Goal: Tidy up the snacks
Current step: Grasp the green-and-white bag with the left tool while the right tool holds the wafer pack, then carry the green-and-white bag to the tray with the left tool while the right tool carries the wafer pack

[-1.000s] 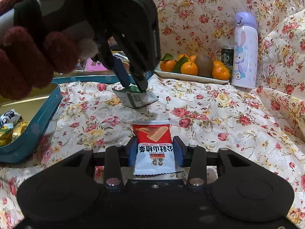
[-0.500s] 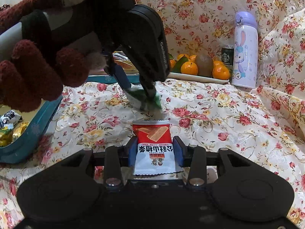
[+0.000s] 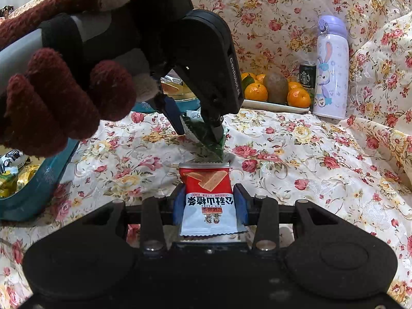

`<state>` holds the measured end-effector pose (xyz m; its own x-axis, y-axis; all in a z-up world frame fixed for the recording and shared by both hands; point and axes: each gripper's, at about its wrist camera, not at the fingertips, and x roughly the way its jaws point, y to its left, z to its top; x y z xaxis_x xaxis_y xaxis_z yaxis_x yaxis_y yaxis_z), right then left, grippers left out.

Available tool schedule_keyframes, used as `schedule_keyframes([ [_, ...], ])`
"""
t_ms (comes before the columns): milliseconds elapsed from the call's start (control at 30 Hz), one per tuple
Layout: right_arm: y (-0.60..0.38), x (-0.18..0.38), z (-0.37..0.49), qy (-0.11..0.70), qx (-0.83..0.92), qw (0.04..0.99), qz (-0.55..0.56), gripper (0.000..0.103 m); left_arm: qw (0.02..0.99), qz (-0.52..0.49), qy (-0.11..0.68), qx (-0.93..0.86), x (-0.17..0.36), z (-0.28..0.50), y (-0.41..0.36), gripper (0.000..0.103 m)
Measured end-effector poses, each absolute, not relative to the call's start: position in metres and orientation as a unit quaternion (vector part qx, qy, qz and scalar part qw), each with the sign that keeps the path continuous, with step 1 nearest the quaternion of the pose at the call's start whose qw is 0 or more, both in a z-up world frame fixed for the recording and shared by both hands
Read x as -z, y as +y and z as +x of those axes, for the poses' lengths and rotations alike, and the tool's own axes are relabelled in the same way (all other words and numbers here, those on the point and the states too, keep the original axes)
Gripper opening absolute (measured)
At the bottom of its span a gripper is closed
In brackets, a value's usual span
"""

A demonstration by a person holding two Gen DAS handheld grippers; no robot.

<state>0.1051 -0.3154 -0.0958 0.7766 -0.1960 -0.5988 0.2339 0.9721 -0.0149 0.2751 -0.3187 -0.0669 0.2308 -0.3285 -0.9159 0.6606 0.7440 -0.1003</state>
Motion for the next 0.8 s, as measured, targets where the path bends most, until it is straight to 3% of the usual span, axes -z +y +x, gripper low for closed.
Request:
schedule_keyframes([
  [100, -0.315, 0.096, 0.105, 0.314, 0.114, 0.942, 0.03, 0.043, 0.765, 0.143, 0.538, 0.325, 0.067, 0.277, -0.321, 0.051],
  [200, -0.315, 0.096, 0.105, 0.314, 0.114, 0.942, 0.031, 0.044, 0.755, 0.129, 0.547, 0.339, 0.068, 0.278, -0.322, 0.041],
  [800, -0.315, 0.096, 0.107, 0.315, 0.111, 0.942, 0.032, 0.045, 0.794, 0.084, 0.527, 0.29, 0.019, 0.241, -0.256, 0.04],
])
